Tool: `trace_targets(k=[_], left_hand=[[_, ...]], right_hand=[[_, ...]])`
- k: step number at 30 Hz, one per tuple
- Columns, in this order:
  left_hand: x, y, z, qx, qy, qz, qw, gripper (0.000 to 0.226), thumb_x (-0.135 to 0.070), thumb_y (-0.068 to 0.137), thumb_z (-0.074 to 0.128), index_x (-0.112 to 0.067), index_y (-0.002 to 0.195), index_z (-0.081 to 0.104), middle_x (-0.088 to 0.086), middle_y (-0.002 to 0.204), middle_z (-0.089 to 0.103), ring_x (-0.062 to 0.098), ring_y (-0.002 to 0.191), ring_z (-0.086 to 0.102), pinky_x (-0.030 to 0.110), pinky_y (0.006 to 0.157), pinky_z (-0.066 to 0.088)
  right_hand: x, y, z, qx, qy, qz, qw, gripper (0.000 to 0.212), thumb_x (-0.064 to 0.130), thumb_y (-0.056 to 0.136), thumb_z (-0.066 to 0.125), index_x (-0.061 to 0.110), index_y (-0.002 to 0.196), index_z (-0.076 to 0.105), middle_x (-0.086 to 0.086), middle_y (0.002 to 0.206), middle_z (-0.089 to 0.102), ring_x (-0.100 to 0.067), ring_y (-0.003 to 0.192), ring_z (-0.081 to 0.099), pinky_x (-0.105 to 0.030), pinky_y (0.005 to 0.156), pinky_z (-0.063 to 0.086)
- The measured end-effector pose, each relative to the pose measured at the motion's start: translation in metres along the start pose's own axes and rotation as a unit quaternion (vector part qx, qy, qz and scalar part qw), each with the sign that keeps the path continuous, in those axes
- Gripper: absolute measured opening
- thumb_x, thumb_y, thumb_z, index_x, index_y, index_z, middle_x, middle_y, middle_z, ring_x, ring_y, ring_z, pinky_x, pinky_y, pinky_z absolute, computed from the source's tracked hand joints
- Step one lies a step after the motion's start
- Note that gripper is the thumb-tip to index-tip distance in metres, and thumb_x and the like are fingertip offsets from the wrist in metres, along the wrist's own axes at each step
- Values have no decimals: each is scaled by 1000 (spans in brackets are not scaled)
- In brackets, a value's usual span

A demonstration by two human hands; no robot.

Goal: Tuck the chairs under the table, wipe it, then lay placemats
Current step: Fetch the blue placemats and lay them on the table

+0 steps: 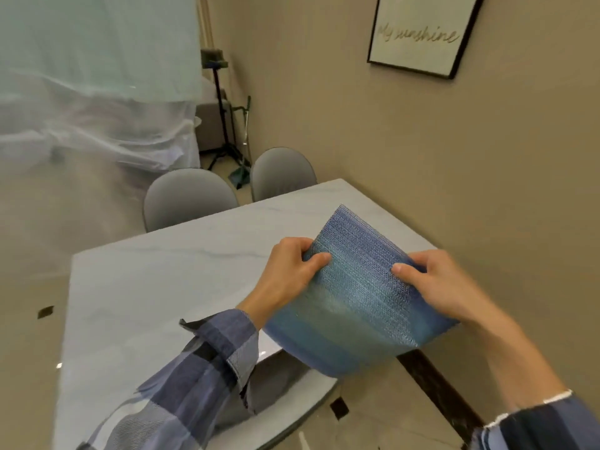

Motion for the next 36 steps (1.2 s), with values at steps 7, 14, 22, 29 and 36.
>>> trace_targets(k=[7,14,22,29,36], left_hand=[[92,-36,-123,-129,64,-82,986,45,-28,97,59,-19,59,37,-8,57,31,9,54,27,29,53,25],[184,-82,-220,-234,96,-163,954,44,-37,103,43,-3,76,51,10,68,47,17,65,39,36,62,35],[252,-106,-295,-201,54,-178,962,25,-27,104,45,-27,122,62,-19,102,64,-5,92,57,10,75,40],[307,-124,-373,-110,23,-120,986,42,-22,100,51,-30,141,50,-17,134,58,2,121,54,17,102,42],[330,-108,-439,-46,44,-80,995,46,-24,100,54,-28,146,47,-12,144,52,7,131,48,30,114,37]], right_hand=[[89,56,138,115,38,-78,990,36,34,89,59,0,78,66,-12,71,66,-12,66,54,-43,70,49],[151,75,272,232,73,-66,968,51,43,77,50,-7,85,60,-5,70,56,-15,66,52,-35,66,40],[203,65,369,251,109,-10,962,32,26,96,58,-1,83,69,-12,74,67,-17,66,59,-32,67,46],[255,40,447,176,140,60,973,33,26,95,59,-5,89,68,-23,86,69,-20,70,61,-36,72,48],[293,33,489,109,169,132,971,32,27,95,60,-1,83,69,-20,88,72,-19,67,64,-33,69,49]])
Point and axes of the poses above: each hand's wrist, its own y-axis towards the middle knuckle, its own z-axis out of the palm, x = y × z, the point moved 9 cm from there along y, towards the middle knuckle
